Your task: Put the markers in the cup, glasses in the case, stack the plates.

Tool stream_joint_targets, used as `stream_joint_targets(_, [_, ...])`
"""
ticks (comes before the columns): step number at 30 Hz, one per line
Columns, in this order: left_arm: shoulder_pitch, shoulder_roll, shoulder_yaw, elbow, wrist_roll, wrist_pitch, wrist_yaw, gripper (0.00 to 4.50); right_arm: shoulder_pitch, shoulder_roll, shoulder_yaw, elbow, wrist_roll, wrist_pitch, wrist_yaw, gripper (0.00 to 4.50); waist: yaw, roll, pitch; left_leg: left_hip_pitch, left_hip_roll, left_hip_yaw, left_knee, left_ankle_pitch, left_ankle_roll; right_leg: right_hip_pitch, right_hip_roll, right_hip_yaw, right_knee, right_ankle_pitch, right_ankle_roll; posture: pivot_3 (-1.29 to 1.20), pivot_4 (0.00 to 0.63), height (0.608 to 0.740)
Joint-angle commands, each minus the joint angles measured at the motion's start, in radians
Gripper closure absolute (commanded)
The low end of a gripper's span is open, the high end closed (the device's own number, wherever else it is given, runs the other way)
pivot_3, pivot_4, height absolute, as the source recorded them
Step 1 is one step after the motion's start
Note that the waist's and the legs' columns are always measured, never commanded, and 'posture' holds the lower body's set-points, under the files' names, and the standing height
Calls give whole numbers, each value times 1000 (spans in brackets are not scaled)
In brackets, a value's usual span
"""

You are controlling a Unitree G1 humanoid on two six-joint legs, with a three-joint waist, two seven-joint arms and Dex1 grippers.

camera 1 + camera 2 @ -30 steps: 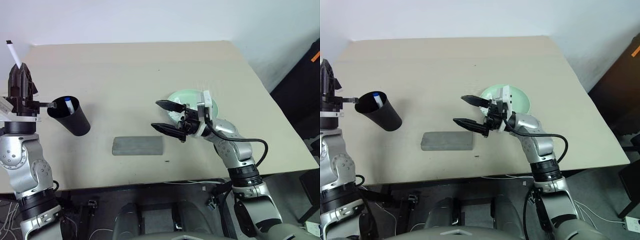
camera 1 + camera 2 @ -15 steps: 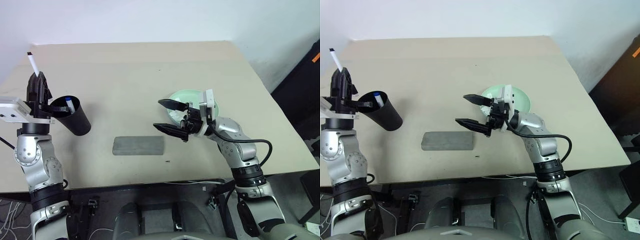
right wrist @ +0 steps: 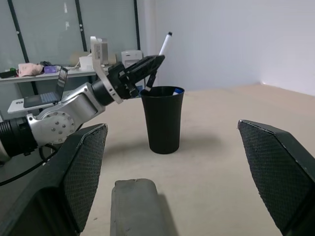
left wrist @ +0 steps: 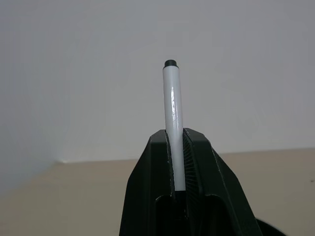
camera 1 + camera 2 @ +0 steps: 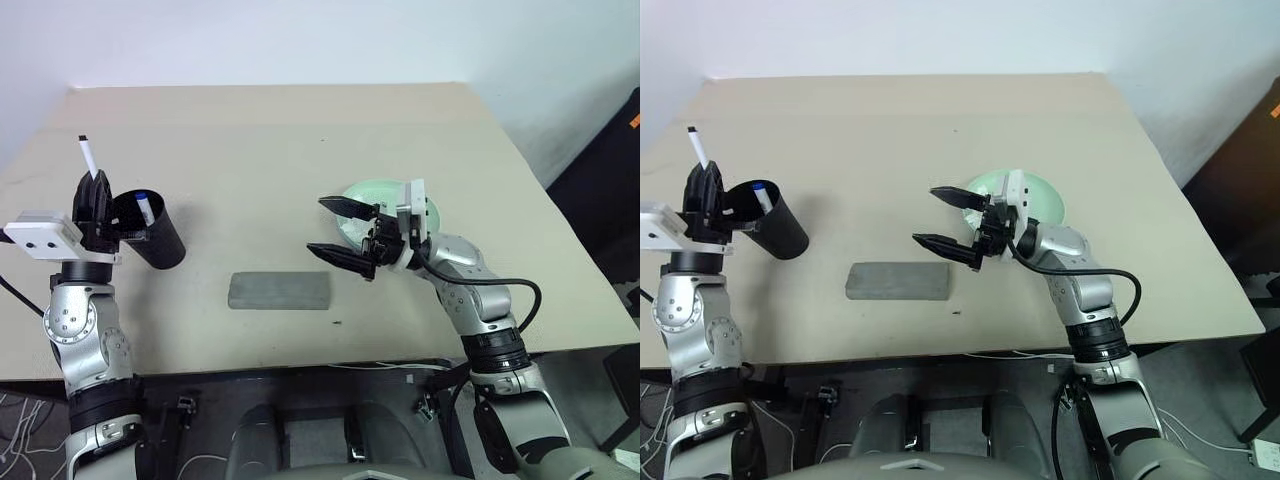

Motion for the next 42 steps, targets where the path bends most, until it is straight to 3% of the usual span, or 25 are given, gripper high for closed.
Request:
stream_joint_targets(1, [9, -1, -2, -17, -2, -26, 2, 4484, -27, 0, -7, -12, 3, -15, -5, 0, 1, 0, 0, 0, 0, 0, 0, 0, 0, 0, 0, 0, 0, 0, 0, 0, 150, 726])
stream_joint_targets(3, [17, -2, -5, -21, 1, -29, 2, 4484, -29, -2, -11, 1, 2, -23, 1, 0, 2, 0, 0, 0, 0, 0, 0, 0, 0, 0, 0, 0, 0, 0, 0, 0, 150, 726])
stream_joint_targets(16, [23, 9, -24, -84, -17, -2, -14, 40, -30, 5, -12, 61, -9, -80, 24, 0, 2, 0, 0, 0, 0, 0, 0, 0, 0, 0, 0, 0, 0, 0, 0, 0, 150, 726])
stream_joint_targets(21, [95, 49, -41, -287, -131, 144, -62, 40, -38, 0, -28, 68, 5, -75, 23, 0, -3, 0, 0, -1, 0, 0, 1, 0, 0, 0, 0, 0, 0, 0, 0, 0, 150, 726])
stream_joint_targets(27, [286, 155, 8, -521, -319, 376, -136, 40, -20, -28, -35, 47, 11, -56, 33, 0, -3, 1, 0, 0, 3, -1, 0, 0, 0, -1, 3, 0, 0, 0, 0, 0, 150, 726])
stream_joint_targets(34, [420, 246, 5, -526, -410, 511, -319, 40, 20, -47, -74, -31, 72, 33, -20, 0, -2, 2, 1, 1, 3, 0, 0, 0, 0, -1, 3, 1, 0, -2, -5, 0, 150, 726])
stream_joint_targets(42, [375, 283, -89, -406, -354, 546, -498, 40, 143, -123, -98, -157, 83, 93, -69, 0, 1, 2, 1, -1, 1, 2, -1, 0, -1, -2, -4, 1, -2, -3, -6, 0, 150, 726])
